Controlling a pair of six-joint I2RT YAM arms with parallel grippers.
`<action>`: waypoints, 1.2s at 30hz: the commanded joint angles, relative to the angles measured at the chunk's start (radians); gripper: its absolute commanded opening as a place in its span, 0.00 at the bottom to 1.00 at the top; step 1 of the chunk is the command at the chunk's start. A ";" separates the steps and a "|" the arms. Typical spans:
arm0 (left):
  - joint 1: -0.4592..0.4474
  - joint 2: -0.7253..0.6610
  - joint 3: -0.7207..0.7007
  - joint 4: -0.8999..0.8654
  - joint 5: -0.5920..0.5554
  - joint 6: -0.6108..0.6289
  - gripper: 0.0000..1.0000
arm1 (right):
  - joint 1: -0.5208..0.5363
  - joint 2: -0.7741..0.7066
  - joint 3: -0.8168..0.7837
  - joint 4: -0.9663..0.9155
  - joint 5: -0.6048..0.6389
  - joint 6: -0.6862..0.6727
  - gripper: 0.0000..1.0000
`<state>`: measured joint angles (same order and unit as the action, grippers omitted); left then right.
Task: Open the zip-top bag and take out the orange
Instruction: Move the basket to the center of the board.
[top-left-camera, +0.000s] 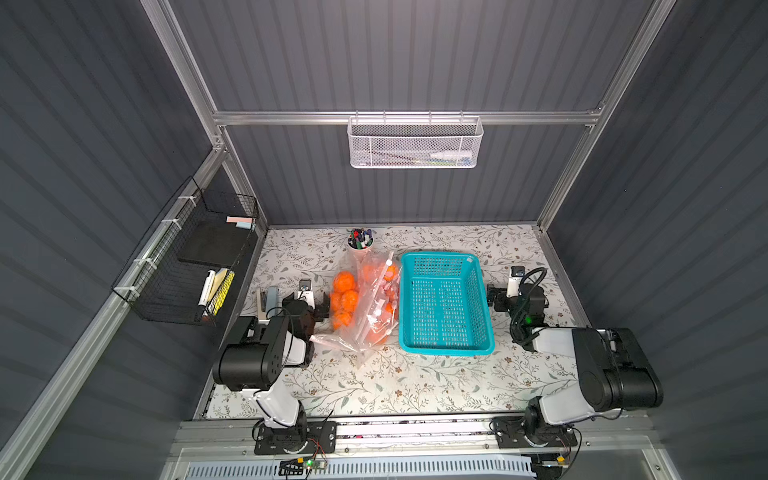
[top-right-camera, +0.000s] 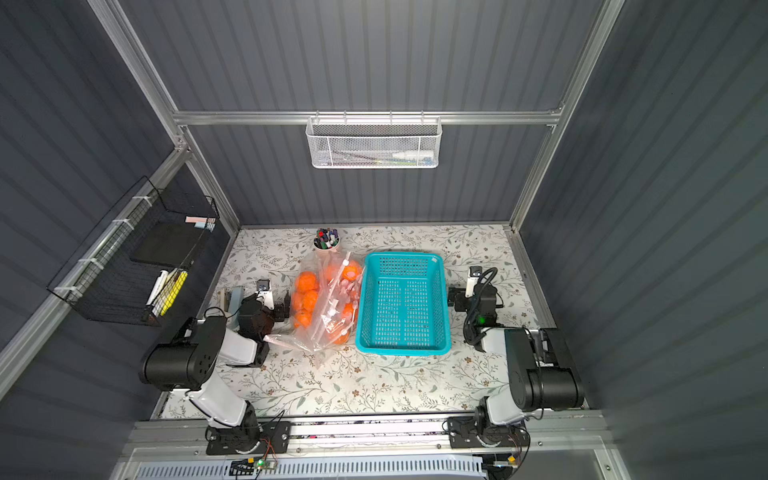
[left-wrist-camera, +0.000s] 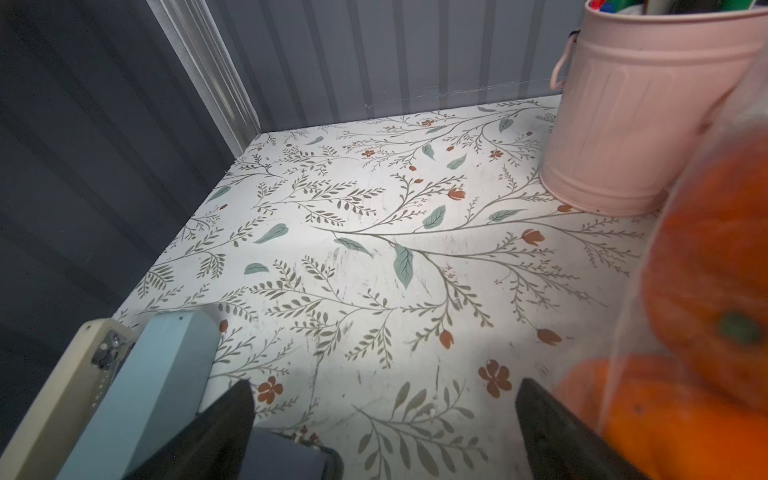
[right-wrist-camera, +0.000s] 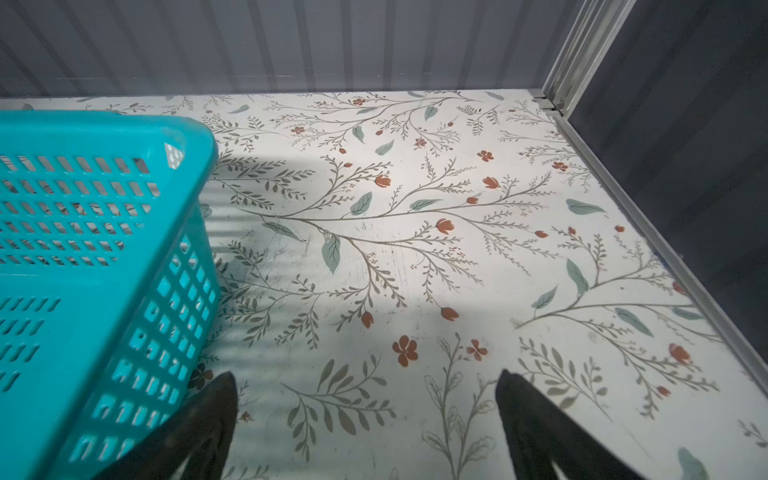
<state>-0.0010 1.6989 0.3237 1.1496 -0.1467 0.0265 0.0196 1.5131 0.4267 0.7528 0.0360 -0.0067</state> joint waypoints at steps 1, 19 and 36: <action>0.001 0.001 0.009 -0.016 -0.006 -0.010 0.99 | -0.004 -0.002 0.007 0.002 -0.010 0.003 0.99; 0.001 0.001 0.009 -0.017 -0.004 -0.011 1.00 | -0.004 -0.001 0.006 0.000 -0.010 0.004 0.99; 0.001 0.001 0.012 -0.016 0.011 -0.008 0.99 | -0.004 -0.002 0.007 0.000 -0.010 0.004 0.99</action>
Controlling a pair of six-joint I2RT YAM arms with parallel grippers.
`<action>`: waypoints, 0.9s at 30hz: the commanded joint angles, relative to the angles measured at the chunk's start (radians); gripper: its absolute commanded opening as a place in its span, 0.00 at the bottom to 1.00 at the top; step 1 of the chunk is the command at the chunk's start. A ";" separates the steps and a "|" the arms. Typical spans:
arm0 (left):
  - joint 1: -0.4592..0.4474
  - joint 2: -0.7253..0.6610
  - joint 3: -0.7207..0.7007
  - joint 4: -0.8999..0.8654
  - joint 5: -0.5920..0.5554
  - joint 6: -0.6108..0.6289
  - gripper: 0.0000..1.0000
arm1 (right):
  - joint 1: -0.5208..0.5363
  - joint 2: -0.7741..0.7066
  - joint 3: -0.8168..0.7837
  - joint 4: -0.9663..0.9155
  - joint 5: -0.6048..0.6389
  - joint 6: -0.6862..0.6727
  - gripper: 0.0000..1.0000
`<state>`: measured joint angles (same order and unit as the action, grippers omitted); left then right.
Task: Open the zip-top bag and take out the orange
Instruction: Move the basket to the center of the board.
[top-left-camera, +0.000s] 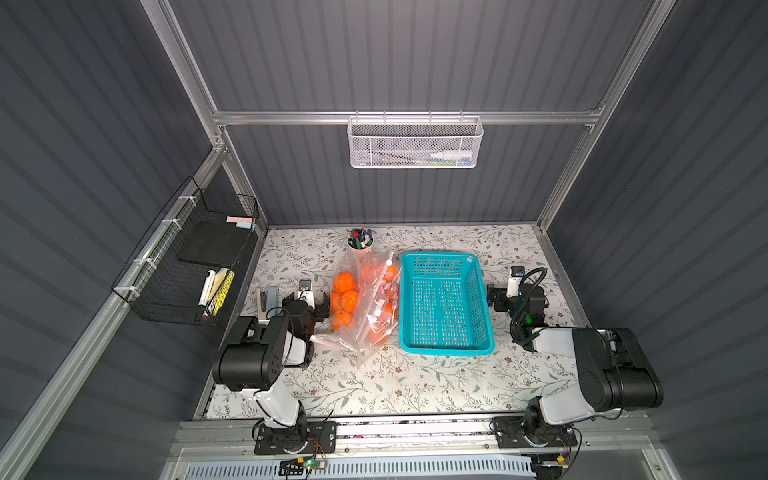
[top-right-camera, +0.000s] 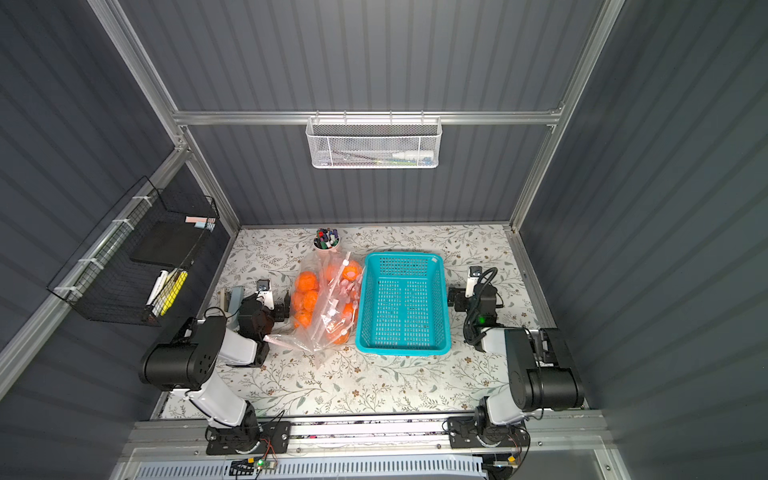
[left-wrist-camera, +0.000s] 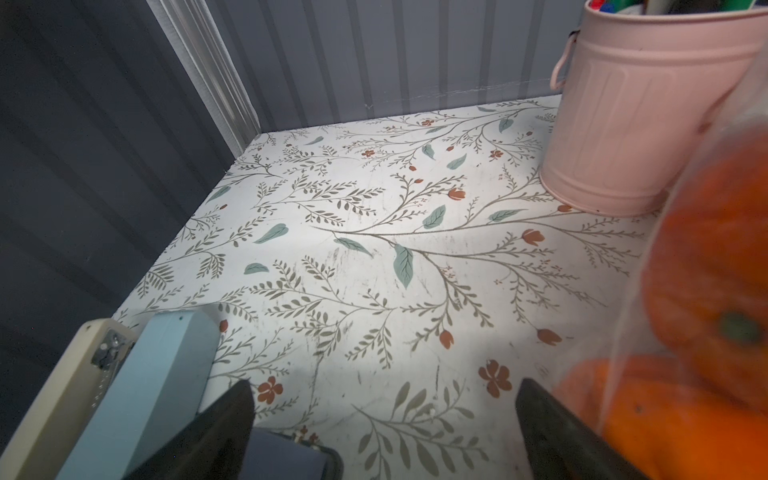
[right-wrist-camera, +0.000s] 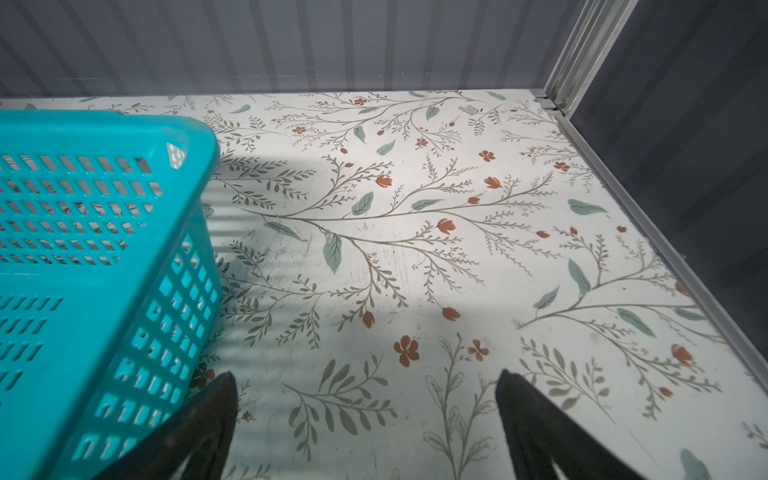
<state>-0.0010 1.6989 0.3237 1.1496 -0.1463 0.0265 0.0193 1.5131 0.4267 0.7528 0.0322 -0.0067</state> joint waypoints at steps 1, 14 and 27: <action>0.001 0.001 0.011 -0.015 0.011 -0.008 0.99 | -0.003 -0.001 0.007 0.001 -0.006 0.004 0.99; -0.007 -0.241 0.066 -0.314 -0.207 -0.108 0.99 | -0.025 -0.102 0.038 -0.045 -0.041 -0.004 0.99; -0.005 -0.481 0.545 -1.021 0.306 -0.467 0.99 | -0.011 -0.489 0.397 -1.169 -0.236 0.371 0.84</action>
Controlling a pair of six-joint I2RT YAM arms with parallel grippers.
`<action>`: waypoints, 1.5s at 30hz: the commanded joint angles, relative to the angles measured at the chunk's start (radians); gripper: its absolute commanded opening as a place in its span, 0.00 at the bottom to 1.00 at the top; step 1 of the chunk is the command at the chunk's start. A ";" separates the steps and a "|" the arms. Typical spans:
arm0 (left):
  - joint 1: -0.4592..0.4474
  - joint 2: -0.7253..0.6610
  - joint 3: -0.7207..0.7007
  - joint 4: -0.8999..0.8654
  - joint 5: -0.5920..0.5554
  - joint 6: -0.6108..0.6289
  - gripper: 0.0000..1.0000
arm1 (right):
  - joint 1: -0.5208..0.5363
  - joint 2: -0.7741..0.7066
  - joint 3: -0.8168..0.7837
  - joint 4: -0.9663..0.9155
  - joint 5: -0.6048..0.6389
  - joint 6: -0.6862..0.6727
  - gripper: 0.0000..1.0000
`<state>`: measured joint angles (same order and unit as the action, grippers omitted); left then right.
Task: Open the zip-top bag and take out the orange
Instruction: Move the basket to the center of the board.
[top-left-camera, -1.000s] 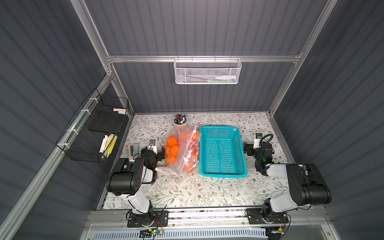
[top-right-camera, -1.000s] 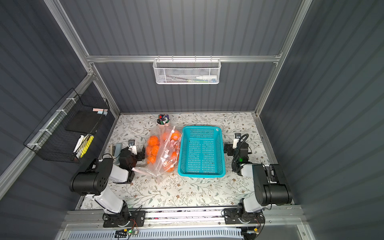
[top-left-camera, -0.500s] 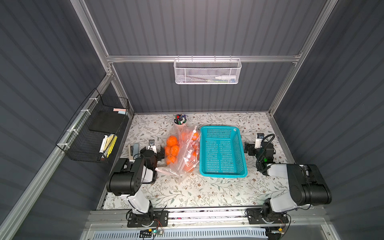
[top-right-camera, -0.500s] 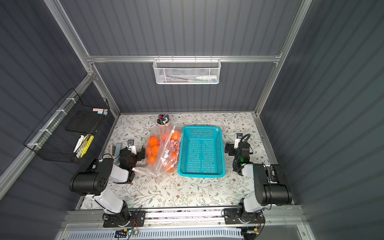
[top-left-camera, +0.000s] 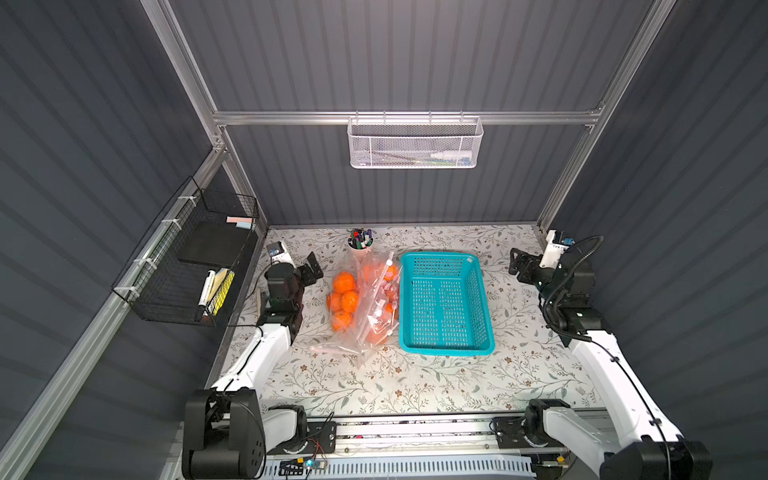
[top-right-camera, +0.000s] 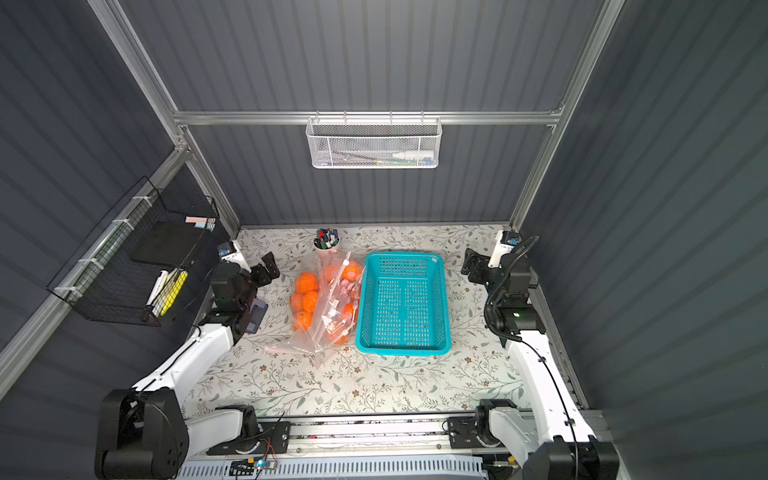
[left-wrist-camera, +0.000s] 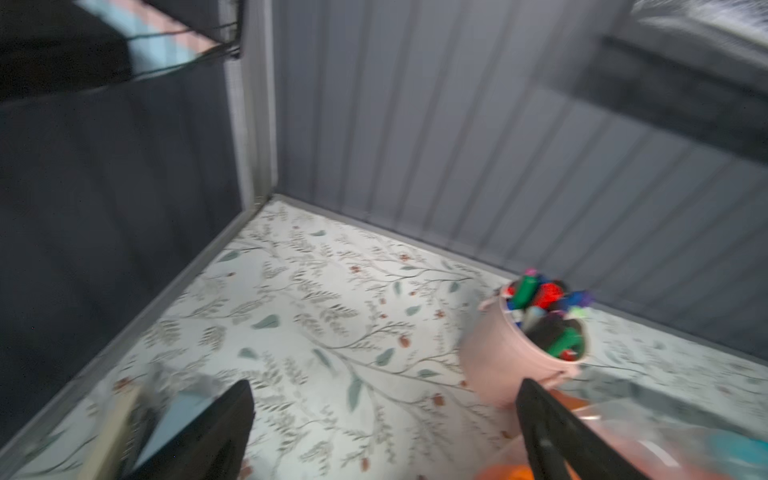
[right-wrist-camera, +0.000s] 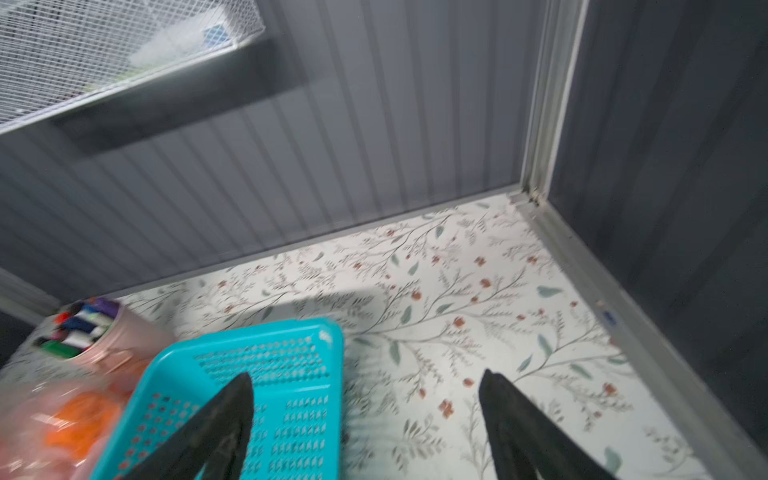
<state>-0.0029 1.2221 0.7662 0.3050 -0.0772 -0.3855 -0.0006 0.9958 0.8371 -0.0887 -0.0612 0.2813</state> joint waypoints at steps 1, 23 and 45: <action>-0.005 -0.008 0.134 -0.207 0.290 -0.062 0.99 | 0.017 0.035 -0.004 -0.375 -0.150 0.094 0.83; -0.005 -0.175 0.084 -0.483 0.419 0.143 0.99 | 0.172 0.598 0.224 -0.566 0.040 0.031 0.38; -0.005 -0.159 0.104 -0.549 0.401 0.208 0.99 | 0.067 0.604 0.343 -0.577 -0.032 -0.050 0.55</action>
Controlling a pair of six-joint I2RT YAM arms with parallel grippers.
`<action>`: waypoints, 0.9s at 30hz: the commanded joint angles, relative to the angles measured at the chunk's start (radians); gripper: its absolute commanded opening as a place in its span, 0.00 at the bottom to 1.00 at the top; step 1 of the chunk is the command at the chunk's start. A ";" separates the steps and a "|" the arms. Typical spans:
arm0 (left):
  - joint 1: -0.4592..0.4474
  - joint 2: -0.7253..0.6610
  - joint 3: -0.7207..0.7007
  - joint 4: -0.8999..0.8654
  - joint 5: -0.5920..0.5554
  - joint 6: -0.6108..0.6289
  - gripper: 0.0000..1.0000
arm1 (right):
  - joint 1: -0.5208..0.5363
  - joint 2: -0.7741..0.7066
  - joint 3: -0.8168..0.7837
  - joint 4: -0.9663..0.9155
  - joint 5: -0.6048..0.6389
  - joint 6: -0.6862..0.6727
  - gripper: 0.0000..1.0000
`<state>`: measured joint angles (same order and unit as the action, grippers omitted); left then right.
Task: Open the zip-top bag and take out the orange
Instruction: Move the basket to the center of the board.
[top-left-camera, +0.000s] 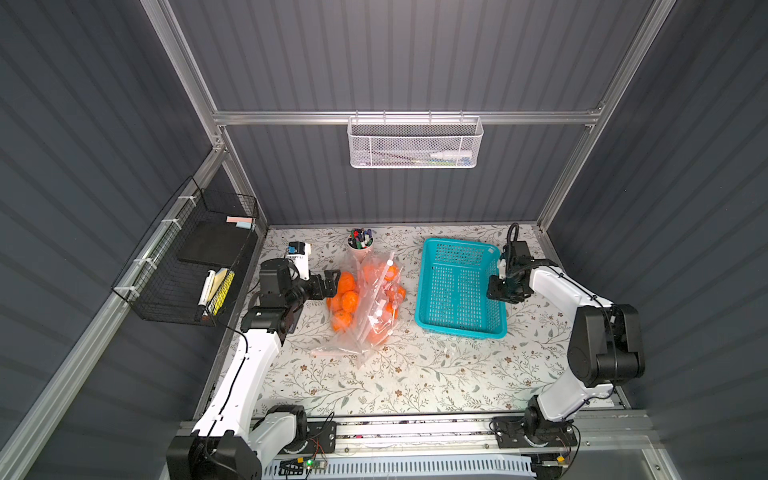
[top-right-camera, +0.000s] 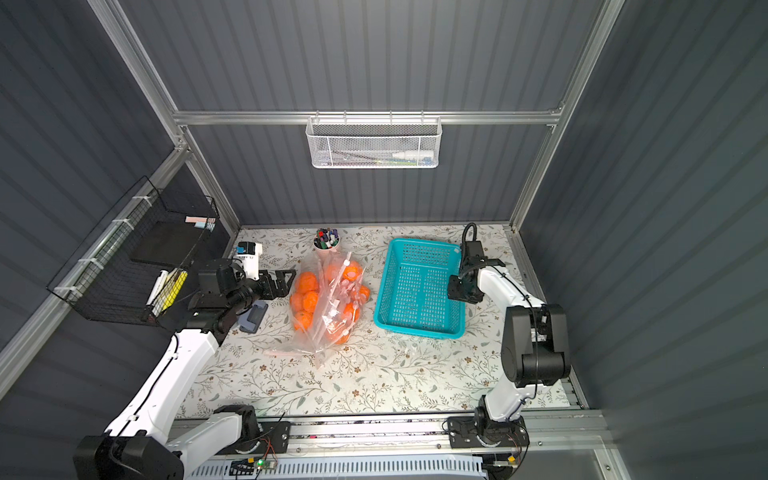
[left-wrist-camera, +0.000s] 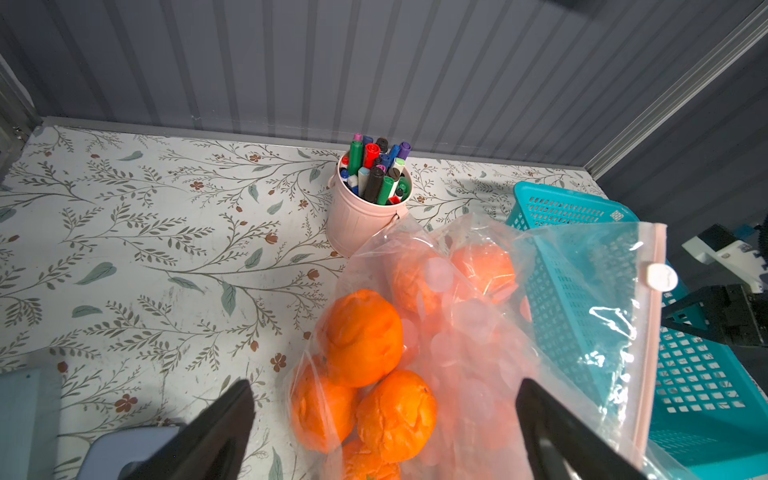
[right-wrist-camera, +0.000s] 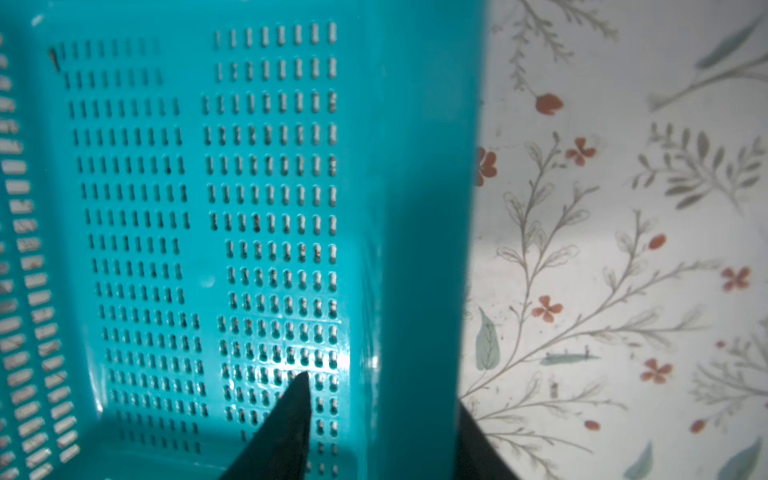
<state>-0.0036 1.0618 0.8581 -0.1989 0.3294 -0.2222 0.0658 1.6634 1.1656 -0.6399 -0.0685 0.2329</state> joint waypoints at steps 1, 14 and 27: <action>-0.004 -0.004 0.015 -0.054 -0.010 0.051 0.99 | 0.002 -0.102 0.007 -0.019 -0.032 0.000 0.58; -0.004 -0.132 -0.077 -0.073 -0.024 0.083 0.99 | 0.442 -0.553 -0.129 0.271 -0.376 -0.315 0.60; -0.004 -0.158 -0.082 -0.065 -0.028 0.090 0.98 | 0.910 -0.560 -0.382 0.435 -0.071 -1.045 0.56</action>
<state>-0.0036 0.9268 0.7891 -0.2638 0.3031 -0.1528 0.9409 1.0813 0.8230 -0.2935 -0.2855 -0.5720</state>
